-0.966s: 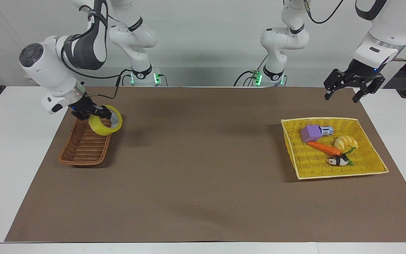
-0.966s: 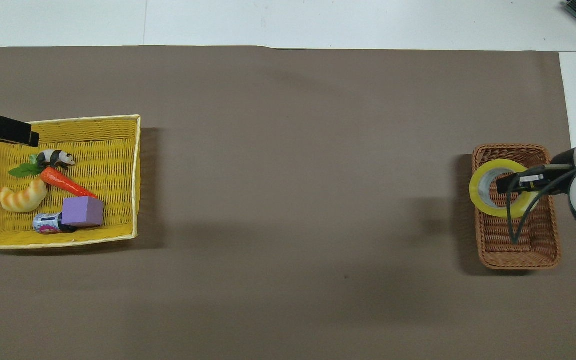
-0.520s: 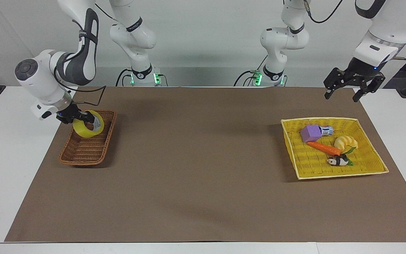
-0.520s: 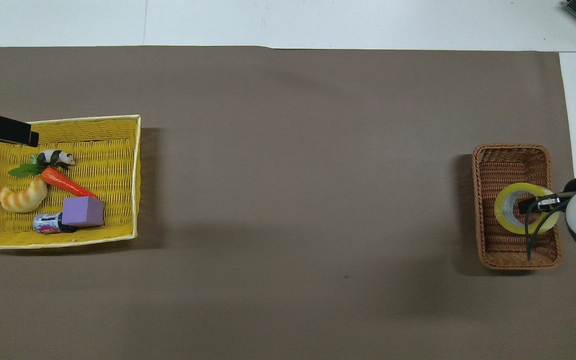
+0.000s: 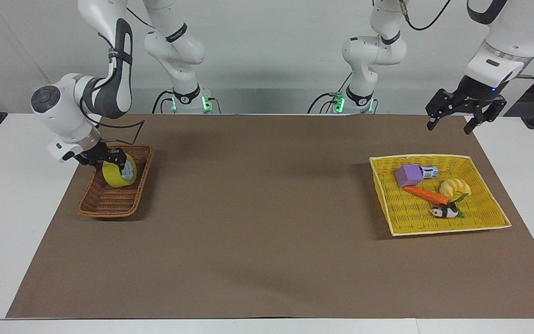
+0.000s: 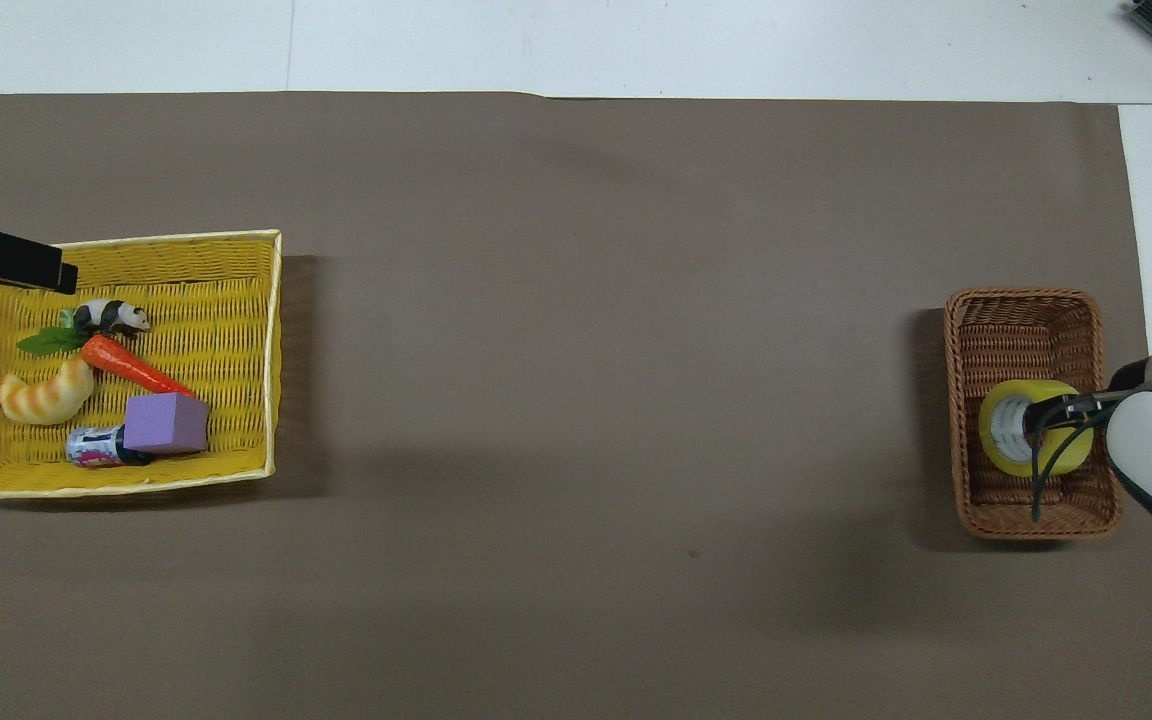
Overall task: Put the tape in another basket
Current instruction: 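Lower the tape into the wicker basket and open the right gripper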
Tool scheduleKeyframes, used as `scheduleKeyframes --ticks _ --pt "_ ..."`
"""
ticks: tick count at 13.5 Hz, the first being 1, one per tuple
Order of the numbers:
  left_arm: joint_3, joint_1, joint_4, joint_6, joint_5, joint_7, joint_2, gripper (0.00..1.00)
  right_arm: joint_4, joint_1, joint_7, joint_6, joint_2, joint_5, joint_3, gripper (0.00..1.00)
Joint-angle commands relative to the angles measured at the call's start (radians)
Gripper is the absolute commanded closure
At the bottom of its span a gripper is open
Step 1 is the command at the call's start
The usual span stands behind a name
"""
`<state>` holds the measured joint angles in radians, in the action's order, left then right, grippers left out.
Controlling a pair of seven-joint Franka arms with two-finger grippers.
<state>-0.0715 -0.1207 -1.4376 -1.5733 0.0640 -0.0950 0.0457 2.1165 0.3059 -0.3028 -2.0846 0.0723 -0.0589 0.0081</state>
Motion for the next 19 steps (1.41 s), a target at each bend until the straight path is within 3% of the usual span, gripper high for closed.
scheduleKeyframes --ticks 1,5,13,16,19 --pt "0.009 0.009 0.008 0.022 -0.021 -0.005 -0.007 0.0 -0.024 0.01 -0.01 0.001 0.001 -0.016 0.012 0.0" --pt "0.009 0.009 0.008 0.022 -0.021 -0.005 -0.007 0.0 -0.137 -0.033 0.0 0.028 0.017 -0.016 0.013 0.0" --pt "0.009 0.009 0.008 0.021 -0.021 -0.005 -0.007 0.0 -0.288 -0.183 0.335 0.173 -0.044 -0.061 0.018 0.0" --pt "0.009 0.009 0.008 0.021 -0.021 -0.005 -0.009 0.0 -0.348 -0.183 0.376 0.273 -0.089 -0.039 0.053 0.0" --pt "0.009 0.009 0.008 0.022 -0.021 -0.005 -0.009 0.0 -0.487 -0.183 0.379 0.44 -0.074 0.037 0.059 0.0"
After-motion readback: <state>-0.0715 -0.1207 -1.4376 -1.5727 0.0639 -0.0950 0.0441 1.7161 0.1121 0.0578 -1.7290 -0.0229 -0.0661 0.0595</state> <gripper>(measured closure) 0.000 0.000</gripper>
